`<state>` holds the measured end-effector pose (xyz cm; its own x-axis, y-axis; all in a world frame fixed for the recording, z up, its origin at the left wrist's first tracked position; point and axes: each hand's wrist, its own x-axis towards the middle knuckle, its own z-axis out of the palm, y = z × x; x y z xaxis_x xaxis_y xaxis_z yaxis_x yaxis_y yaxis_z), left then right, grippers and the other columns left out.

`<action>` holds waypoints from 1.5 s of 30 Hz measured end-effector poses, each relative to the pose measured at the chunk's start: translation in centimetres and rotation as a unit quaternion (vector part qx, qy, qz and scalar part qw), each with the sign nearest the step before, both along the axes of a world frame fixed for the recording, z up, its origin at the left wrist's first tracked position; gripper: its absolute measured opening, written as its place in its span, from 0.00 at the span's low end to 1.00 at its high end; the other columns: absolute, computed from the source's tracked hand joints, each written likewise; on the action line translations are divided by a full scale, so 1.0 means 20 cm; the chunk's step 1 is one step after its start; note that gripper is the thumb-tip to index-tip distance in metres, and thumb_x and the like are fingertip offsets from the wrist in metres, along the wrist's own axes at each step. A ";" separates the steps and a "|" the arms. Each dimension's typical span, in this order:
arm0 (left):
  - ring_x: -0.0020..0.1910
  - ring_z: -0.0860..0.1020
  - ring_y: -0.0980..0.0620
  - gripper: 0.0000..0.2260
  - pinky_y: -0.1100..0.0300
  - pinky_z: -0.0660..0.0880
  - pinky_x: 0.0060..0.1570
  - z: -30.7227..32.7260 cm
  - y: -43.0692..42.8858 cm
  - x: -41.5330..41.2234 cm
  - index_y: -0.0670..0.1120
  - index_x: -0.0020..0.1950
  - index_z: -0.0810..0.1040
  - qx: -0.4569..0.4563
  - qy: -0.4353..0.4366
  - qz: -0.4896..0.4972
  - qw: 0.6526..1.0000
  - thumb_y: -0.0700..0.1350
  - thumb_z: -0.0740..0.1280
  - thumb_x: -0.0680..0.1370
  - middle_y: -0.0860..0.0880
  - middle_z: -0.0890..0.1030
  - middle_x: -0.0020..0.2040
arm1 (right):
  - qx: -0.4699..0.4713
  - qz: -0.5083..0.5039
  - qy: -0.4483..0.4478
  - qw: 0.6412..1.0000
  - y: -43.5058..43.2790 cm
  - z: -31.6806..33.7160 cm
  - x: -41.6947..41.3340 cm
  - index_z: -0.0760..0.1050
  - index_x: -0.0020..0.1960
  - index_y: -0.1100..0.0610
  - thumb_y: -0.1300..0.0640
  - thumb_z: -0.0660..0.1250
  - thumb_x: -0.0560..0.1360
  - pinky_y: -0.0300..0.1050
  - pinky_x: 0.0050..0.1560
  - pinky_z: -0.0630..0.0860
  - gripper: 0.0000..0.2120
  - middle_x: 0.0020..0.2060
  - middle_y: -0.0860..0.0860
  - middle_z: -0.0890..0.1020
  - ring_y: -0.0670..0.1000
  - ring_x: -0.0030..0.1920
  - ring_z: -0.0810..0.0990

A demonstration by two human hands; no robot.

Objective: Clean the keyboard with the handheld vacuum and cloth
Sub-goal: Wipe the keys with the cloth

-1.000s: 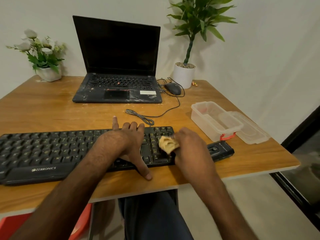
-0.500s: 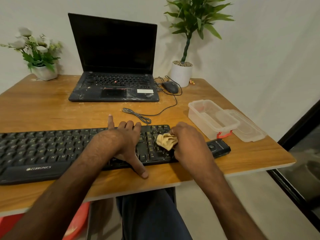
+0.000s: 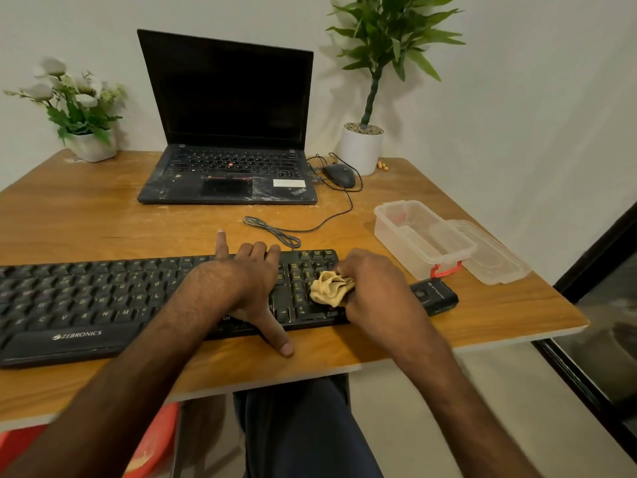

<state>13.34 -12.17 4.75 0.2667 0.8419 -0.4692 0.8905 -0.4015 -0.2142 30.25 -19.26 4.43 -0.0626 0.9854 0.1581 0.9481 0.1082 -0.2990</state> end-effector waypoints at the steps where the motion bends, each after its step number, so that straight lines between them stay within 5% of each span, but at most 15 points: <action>1: 0.81 0.41 0.41 0.70 0.30 0.31 0.71 0.00 0.00 0.00 0.43 0.80 0.32 0.000 0.001 0.002 1.000 0.76 0.72 0.58 0.43 0.41 0.82 | 0.010 0.003 -0.010 1.000 0.01 0.00 0.00 0.79 0.60 0.54 0.63 0.70 0.74 0.36 0.43 0.65 0.15 0.49 0.47 0.73 0.46 0.47 0.69; 4: 0.81 0.42 0.41 0.71 0.29 0.30 0.70 0.00 0.00 0.01 0.43 0.80 0.32 0.003 0.003 0.007 1.000 0.76 0.72 0.58 0.43 0.41 0.82 | 0.033 -0.020 -0.031 0.999 0.03 0.02 0.01 0.78 0.56 0.55 0.62 0.68 0.76 0.39 0.43 0.62 0.10 0.47 0.47 0.70 0.47 0.46 0.70; 10: 0.81 0.43 0.41 0.71 0.29 0.30 0.70 0.00 0.00 0.01 0.43 0.80 0.33 0.007 0.000 0.007 1.000 0.76 0.72 0.57 0.43 0.43 0.82 | -0.003 -0.012 0.001 1.000 -0.09 -0.01 -0.03 0.76 0.62 0.51 0.65 0.69 0.74 0.38 0.49 0.67 0.18 0.56 0.46 0.75 0.47 0.54 0.74; 19: 0.81 0.44 0.41 0.70 0.30 0.31 0.71 0.01 -0.03 -0.01 0.42 0.80 0.33 0.015 0.001 -0.013 1.000 0.77 0.70 0.59 0.43 0.43 0.82 | 0.084 -0.087 0.020 0.992 0.28 -0.01 -0.05 0.80 0.51 0.57 0.66 0.66 0.75 0.45 0.40 0.68 0.08 0.47 0.53 0.80 0.54 0.48 0.79; 22: 0.81 0.44 0.42 0.69 0.30 0.30 0.71 0.01 -0.03 -0.01 0.43 0.80 0.33 0.012 -0.007 -0.008 1.000 0.76 0.71 0.59 0.44 0.44 0.82 | 0.086 -0.042 -0.007 0.995 0.19 -0.03 -0.11 0.78 0.60 0.55 0.65 0.66 0.77 0.46 0.49 0.74 0.14 0.54 0.52 0.76 0.52 0.53 0.75; 27: 0.81 0.45 0.43 0.69 0.29 0.31 0.71 -0.01 -0.03 -0.02 0.43 0.81 0.34 0.017 -0.013 -0.021 1.000 0.77 0.71 0.59 0.44 0.45 0.82 | 0.049 0.039 -0.012 0.998 0.03 -0.04 -0.13 0.73 0.67 0.53 0.65 0.67 0.75 0.43 0.58 0.69 0.22 0.60 0.50 0.72 0.51 0.60 0.70; 30: 0.81 0.45 0.43 0.69 0.29 0.31 0.70 0.00 -0.03 -0.02 0.44 0.81 0.34 0.018 -0.014 -0.023 0.999 0.78 0.70 0.59 0.45 0.44 0.82 | 0.077 -0.004 -0.028 0.997 0.14 -0.04 -0.11 0.74 0.66 0.55 0.63 0.68 0.75 0.46 0.55 0.72 0.19 0.58 0.52 0.74 0.53 0.58 0.72; 35: 0.81 0.46 0.44 0.69 0.29 0.30 0.70 -0.01 -0.03 -0.03 0.44 0.81 0.36 0.017 -0.027 -0.021 0.999 0.79 0.69 0.58 0.46 0.46 0.82 | 0.041 -0.019 0.046 0.998 0.26 0.03 -0.12 0.81 0.48 0.57 0.59 0.71 0.73 0.45 0.38 0.70 0.05 0.45 0.52 0.81 0.54 0.45 0.80; 38: 0.81 0.47 0.45 0.67 0.28 0.30 0.69 -0.01 -0.02 -0.03 0.45 0.82 0.41 0.020 -0.027 -0.031 0.999 0.79 0.68 0.58 0.46 0.49 0.82 | 0.030 0.050 0.031 0.998 0.15 0.00 -0.18 0.81 0.54 0.56 0.59 0.70 0.75 0.45 0.43 0.72 0.09 0.50 0.50 0.78 0.52 0.48 0.77; 45: 0.81 0.42 0.47 0.69 0.32 0.25 0.68 -0.01 -0.01 -0.15 0.44 0.81 0.33 -0.015 -0.060 0.011 0.998 0.81 0.64 0.57 0.46 0.42 0.83 | 0.039 0.076 0.007 0.996 0.03 -0.05 -0.14 0.74 0.67 0.50 0.65 0.65 0.76 0.42 0.60 0.69 0.22 0.60 0.46 0.72 0.48 0.62 0.68</action>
